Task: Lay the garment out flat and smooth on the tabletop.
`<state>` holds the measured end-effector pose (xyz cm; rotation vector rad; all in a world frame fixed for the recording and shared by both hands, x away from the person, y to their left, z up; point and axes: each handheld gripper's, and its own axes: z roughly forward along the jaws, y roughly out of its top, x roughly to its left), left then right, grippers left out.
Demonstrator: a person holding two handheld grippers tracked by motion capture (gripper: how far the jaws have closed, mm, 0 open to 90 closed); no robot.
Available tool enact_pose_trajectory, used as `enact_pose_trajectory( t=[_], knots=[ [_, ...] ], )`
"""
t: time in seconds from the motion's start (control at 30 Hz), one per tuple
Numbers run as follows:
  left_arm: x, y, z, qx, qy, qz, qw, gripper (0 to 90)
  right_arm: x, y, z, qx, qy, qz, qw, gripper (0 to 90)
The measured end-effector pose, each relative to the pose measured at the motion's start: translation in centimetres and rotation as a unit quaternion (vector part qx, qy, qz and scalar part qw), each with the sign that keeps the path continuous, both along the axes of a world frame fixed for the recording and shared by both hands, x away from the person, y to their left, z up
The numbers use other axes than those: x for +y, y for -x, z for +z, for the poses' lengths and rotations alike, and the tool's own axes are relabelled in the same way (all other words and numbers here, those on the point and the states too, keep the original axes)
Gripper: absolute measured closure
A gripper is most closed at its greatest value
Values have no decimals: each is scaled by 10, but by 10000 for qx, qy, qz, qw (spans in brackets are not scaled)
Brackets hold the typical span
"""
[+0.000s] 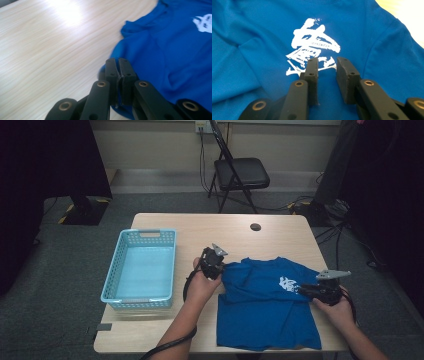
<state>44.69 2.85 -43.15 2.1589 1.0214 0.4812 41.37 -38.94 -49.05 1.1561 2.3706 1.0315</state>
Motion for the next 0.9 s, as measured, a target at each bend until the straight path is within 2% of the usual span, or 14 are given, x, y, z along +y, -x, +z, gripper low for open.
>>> enact_pose_trajectory(
  t=[0.13,0.27,0.33,0.43,0.63,0.73,0.9],
  knots=[
    [14,10,-18,294,-199,56,9994,862,0,0,0,7,-5,0,10000,716],
    [24,13,-26,323,-198,260,9989,737,0,0,0,6,8,-7,10000,715],
    [28,11,-26,276,-79,399,9988,696,1,0,0,6,9,-10,10000,716],
    [29,5,-26,254,-24,511,9984,662,0,0,0,8,5,-7,10000,716],
    [25,-10,-35,387,88,640,9972,596,0,0,0,11,-5,-2,10000,716],
    [20,-10,-41,493,-43,560,9972,596,0,0,0,5,2,-2,10000,715],
    [16,0,-47,582,-212,388,9973,599,0,0,0,11,-4,0,10000,716]
  ],
)
